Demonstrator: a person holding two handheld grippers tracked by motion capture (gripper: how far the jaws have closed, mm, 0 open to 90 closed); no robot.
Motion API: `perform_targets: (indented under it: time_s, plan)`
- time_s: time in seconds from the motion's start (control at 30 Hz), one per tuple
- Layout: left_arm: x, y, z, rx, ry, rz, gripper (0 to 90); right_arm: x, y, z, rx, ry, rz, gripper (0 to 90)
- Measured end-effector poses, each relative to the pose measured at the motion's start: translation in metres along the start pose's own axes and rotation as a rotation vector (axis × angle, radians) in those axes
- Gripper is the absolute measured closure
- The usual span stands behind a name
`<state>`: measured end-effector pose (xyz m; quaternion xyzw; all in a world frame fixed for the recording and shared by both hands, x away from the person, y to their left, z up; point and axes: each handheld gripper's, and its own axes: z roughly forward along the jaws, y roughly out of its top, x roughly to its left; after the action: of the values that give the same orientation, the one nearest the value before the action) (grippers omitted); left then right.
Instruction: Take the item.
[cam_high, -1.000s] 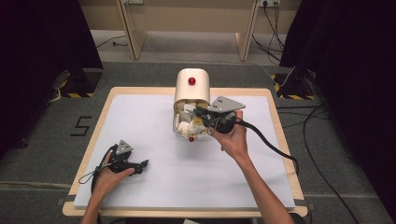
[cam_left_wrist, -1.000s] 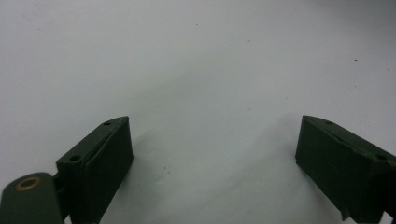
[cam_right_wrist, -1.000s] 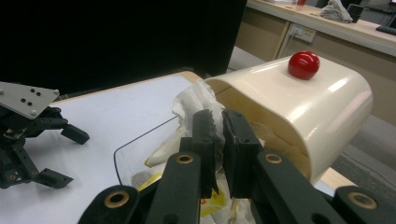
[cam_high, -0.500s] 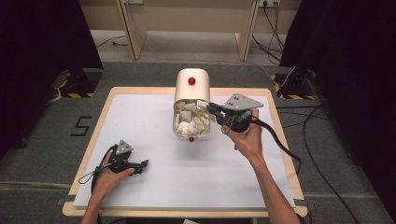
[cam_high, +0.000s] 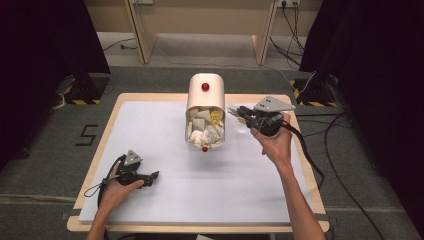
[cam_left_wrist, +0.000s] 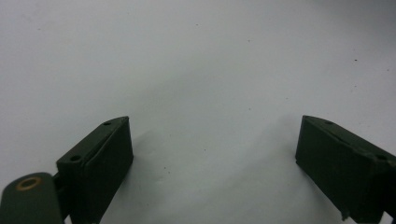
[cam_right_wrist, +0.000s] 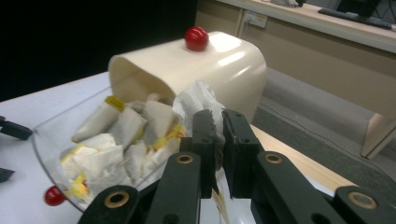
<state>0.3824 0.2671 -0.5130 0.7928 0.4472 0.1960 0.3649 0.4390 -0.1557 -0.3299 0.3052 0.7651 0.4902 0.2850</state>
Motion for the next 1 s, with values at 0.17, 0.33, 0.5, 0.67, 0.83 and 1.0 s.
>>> perform_targets:
  time_s: [0.17,0.33,0.5,0.67,0.83,1.0]
  plan:
    - [0.0,0.0,0.0,0.0,0.0,0.0,9.8,-0.013,-0.008,0.006,0.017,-0.026,0.03,84.2]
    - [0.0,0.0,0.0,0.001,0.0,0.0,9.8,-0.026,-0.015,0.014,0.031,-0.051,0.049,84.2]
    - [0.0,0.0,0.0,0.001,-0.001,0.0,9.8,-0.034,-0.018,0.022,0.043,-0.067,0.053,84.2]
    - [0.0,0.0,0.0,0.001,0.0,0.0,9.8,-0.039,-0.021,0.029,0.05,-0.078,0.062,84.1]
    - [0.0,0.0,0.0,0.0,-0.001,-0.001,9.8,-0.048,-0.028,0.042,0.07,-0.096,0.067,84.1]
    - [0.0,0.0,0.0,0.0,-0.001,-0.001,9.8,-0.06,-0.037,0.058,0.083,-0.111,0.079,84.1]
